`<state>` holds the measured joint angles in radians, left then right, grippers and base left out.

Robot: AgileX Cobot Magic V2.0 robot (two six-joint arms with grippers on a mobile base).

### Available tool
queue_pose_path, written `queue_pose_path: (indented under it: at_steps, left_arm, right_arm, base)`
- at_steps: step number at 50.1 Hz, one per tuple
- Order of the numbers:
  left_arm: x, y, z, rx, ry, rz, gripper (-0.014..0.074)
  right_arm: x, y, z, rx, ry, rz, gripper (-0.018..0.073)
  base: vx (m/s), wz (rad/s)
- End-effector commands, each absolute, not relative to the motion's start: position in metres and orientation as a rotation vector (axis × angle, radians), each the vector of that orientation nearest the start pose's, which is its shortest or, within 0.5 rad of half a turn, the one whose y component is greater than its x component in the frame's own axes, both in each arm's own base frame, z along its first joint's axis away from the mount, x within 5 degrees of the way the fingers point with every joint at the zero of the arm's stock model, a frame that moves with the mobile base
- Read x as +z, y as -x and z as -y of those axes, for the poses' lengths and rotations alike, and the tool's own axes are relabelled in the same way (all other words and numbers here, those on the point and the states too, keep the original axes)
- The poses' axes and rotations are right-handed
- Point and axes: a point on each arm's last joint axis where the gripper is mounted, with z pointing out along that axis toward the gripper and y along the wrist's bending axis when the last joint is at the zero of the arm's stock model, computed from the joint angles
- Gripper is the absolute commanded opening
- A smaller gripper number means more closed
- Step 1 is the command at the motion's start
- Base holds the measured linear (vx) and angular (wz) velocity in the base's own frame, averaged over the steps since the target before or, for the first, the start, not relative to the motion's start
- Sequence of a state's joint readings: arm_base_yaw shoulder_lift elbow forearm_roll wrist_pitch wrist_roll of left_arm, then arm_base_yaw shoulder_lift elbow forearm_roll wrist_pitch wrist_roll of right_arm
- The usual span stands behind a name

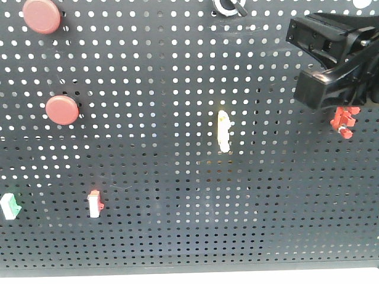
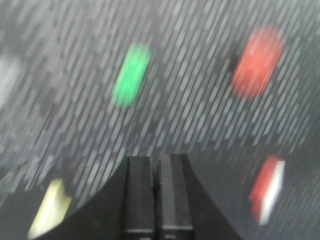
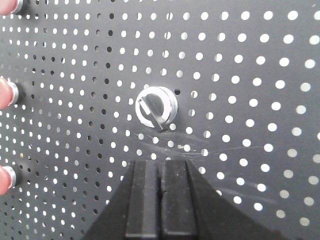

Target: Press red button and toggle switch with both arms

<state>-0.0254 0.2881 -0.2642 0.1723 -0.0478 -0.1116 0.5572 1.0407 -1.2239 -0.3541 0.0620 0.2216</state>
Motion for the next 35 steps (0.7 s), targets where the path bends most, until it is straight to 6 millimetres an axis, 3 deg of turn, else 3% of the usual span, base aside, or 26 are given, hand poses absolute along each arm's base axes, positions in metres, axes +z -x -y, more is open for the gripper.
queue_pose_path:
  at_steps: [1, 9, 14, 35]
  left_arm:
    - [0.266, -0.065, 0.002, 0.033, -0.046, -1.348, 0.0001]
    - [0.207, -0.054, 0.002, 0.018, -0.040, -1.329, 0.0001]
    - [0.205, -0.057, 0.001, 0.007, -0.014, -1.432, 0.0001]
    - [0.201, -0.057, 0.001, 0.007, -0.014, -1.447, 0.0001]
  right_arm:
    - [0.512, -0.173, -0.108, 0.356, 0.433, -1.180, 0.0000]
    - [0.512, -0.173, -0.108, 0.356, 0.433, -1.180, 0.0000]
    - [0.511, -0.174, -0.107, 0.354, 0.433, -1.187, 0.0000]
    - [0.511, -0.174, -0.108, 0.356, 0.434, -1.183, 0.0000]
  base:
    - [0.00, 0.00]
    - [0.00, 0.00]
    - [0.00, 0.00]
    - [0.00, 0.00]
